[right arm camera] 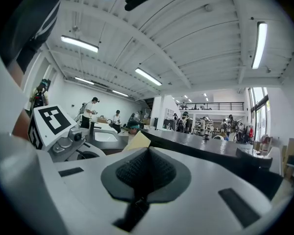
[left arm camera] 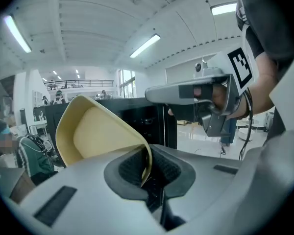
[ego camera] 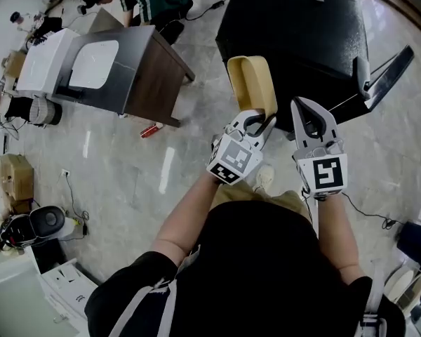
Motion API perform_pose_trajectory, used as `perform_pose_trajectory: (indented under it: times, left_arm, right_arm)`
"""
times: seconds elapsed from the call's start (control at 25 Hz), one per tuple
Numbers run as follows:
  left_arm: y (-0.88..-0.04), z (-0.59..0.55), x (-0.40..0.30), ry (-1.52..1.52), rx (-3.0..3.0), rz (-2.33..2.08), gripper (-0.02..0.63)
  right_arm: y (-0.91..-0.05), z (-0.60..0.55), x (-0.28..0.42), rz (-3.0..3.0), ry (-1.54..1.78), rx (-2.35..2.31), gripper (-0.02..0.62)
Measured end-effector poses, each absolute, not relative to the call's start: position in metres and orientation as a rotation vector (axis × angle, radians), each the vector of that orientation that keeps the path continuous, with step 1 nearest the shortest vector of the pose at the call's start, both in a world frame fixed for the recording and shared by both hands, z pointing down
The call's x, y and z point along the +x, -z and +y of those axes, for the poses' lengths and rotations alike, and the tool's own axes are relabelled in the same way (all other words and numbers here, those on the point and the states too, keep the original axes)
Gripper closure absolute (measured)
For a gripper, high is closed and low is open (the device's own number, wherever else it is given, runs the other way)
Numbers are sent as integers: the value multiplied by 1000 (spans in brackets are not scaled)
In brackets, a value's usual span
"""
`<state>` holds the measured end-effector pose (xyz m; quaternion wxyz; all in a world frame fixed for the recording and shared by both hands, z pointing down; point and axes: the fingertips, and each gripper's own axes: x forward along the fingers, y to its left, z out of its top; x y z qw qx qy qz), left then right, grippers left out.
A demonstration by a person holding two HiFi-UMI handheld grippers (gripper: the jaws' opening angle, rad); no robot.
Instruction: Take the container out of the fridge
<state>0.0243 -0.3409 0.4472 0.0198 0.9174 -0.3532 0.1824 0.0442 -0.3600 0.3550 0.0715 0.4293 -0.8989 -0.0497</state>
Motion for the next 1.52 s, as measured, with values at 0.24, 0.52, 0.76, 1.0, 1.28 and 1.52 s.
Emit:
perform_pose_trajectory:
  times: [0.24,0.52,0.76,1.0,1.28,1.52]
  left_arm:
    - [-401,-333,5,-430,2945,-1162,577]
    - [-345,-326,-29,-284,3018,-1231,577]
    - [-303,-313,-55,-190,3131,-1247,577]
    - [-290,-292,-70,-128,3170,-1222,577]
    - [-288,-272,-74,-68,3168,-1200,577]
    - [-277,-252,-72,-31,3177,-1200,577]
  right_arm:
    - [-348,-353,30,-2695,161,1318,561]
    - [-336,-340,7,-2656,182,1367,561]
    - [-320,-319,-16,-2642,173,1472,561]
    - [-310,-294,-28,-2635,146,1597,561]
    - [-310,-271,-31,-2596,167,1634,561]
    - [-299,-254,-38,-2606,205,1616,561]
